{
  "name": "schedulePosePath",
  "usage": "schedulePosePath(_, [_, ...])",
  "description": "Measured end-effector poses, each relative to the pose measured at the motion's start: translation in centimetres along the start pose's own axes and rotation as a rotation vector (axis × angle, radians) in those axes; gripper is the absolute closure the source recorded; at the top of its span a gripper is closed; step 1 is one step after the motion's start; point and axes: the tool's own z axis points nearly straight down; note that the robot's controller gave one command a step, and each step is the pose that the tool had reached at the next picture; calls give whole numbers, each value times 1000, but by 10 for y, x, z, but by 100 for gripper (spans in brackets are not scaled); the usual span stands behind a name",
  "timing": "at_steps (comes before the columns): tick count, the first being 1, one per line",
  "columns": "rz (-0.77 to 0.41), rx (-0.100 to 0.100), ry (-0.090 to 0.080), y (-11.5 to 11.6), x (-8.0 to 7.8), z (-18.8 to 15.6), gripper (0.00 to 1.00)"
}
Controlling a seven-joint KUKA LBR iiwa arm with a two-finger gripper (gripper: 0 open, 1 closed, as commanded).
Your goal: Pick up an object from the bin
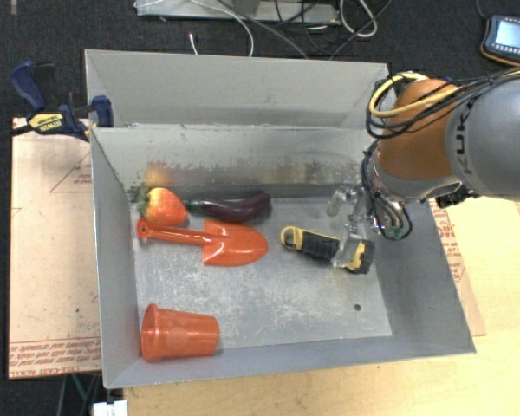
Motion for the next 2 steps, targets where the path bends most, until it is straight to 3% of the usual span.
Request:
schedulePosePath(1, [-74, 1, 17, 5, -2, 27, 0])
schedulePosePath(2, [9, 0, 1, 8, 13, 30, 0])
